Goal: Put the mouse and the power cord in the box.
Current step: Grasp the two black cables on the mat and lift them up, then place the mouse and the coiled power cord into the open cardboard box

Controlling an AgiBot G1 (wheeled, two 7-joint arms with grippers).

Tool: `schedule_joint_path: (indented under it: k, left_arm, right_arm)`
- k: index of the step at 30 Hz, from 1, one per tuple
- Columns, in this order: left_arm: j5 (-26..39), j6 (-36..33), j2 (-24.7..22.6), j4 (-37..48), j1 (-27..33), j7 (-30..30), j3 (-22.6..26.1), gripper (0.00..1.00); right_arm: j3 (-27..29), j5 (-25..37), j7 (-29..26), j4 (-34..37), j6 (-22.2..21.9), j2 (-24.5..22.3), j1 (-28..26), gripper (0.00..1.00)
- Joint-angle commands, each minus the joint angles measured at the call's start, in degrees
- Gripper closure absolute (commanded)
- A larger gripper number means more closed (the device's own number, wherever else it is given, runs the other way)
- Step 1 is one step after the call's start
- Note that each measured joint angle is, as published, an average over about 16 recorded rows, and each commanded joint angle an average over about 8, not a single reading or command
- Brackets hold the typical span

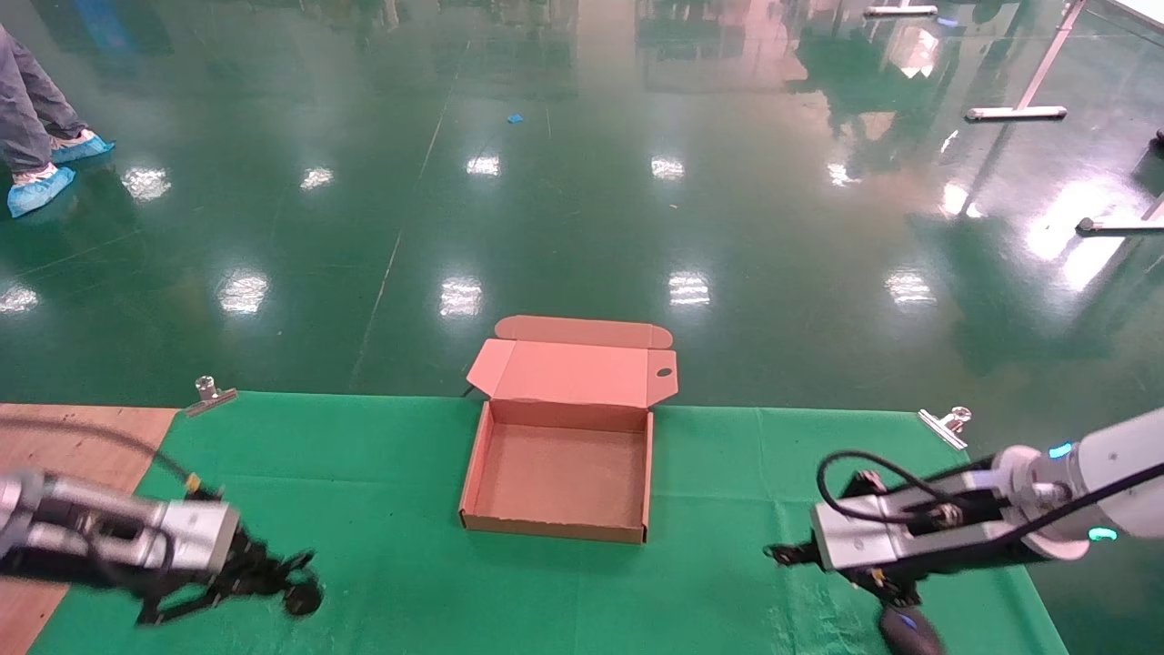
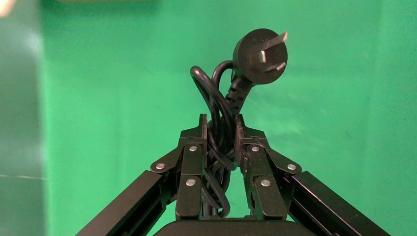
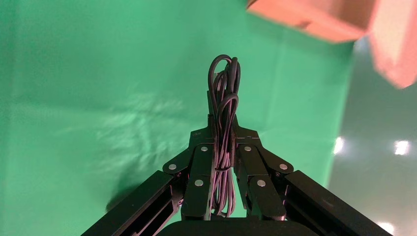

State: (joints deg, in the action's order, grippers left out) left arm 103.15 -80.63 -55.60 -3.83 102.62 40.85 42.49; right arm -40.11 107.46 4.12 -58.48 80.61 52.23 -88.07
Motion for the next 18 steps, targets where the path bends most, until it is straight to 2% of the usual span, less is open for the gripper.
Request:
schedule_joint_path:
  k: [1,5,10,14,18]
  left_arm:
    - [-0.1,-1.3,-0.8,-0.6,1.7,-1.0,-0.1,1.00]
    - [0.3,-2.3,-3.6,-2.9,4.4,-4.3,0.2,1.00]
    - [0.9,-2.6,-6.5,-6.7,7.8,-9.1,0.5,1.00]
    - [0.7,-2.0,-8.2,-10.5,10.2,-12.7,0.2,1.00]
    - [0.0,-0.1,-9.7,-13.9,11.6,-15.0,-0.5,1.00]
  right_arm:
    - [0.6,-0.7,-2.1,-3.3,0.8,-0.6,-0.5,1.00]
    - [1.2,-1.1,-5.2,-6.9,1.6,0.5,-2.7,1.00]
    - [1.6,-1.1,-7.5,-8.0,1.7,3.4,-6.5,1.00]
    - [1.6,-0.5,-7.7,-5.7,0.8,7.1,-10.1,1.00]
    - [1.4,0.8,-6.3,0.1,-1.9,11.8,-13.5,1.00]
